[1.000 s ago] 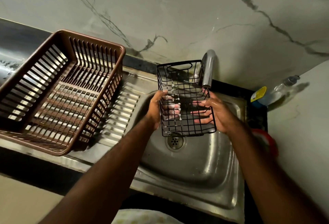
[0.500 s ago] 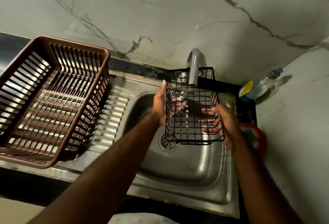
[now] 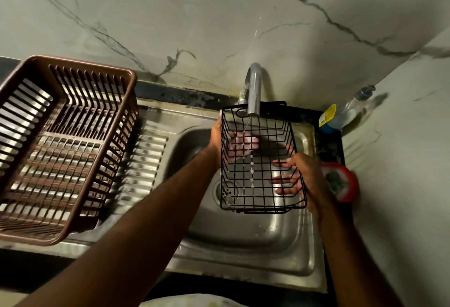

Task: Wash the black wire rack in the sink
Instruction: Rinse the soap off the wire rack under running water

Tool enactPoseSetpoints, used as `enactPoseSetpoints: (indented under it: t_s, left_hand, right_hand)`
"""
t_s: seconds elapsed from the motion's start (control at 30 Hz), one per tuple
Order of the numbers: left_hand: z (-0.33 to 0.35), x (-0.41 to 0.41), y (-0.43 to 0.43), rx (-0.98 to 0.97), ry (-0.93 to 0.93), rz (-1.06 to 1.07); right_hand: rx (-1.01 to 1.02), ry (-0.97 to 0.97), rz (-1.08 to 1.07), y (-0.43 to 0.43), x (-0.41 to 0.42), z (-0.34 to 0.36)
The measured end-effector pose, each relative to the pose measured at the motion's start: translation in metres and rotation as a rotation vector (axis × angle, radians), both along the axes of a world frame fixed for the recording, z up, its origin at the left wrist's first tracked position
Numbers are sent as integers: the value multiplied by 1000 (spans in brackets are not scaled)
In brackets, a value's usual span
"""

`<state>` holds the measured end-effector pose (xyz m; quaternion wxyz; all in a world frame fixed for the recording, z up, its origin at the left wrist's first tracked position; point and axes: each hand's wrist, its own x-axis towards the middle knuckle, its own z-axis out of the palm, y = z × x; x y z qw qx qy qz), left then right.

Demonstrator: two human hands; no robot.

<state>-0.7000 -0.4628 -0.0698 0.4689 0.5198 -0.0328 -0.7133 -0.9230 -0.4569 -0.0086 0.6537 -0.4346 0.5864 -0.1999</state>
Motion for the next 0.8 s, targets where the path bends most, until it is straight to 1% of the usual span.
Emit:
enactPoseSetpoints:
  t_s: [0.17, 0.27, 0.4, 0.57, 0.6, 0.7, 0.8]
  left_hand:
    - [-5, -6, -7, 41, 150, 44]
    - [-7, -5, -10, 25, 169, 40]
    - [-5, -3, -13, -16, 186, 42]
    - [-9, -4, -14, -82, 230, 30]
    - [-8, -4, -15, -85, 225, 16]
    - [-12, -8, -14, -78, 301, 15]
    - [-11, -8, -18, -34, 312, -59]
  right_hand:
    - [-61, 62, 4, 7, -3, -3]
    - [-130, 133, 15, 12, -1, -2]
    - [-226, 195, -28, 20, 2, 6]
    - [-306, 308, 19, 31, 0, 14]
    - [-313, 335, 24, 33, 1, 17]
    - [-349, 386, 43, 39, -1, 22]
    - [-372, 406, 60, 43, -1, 25]
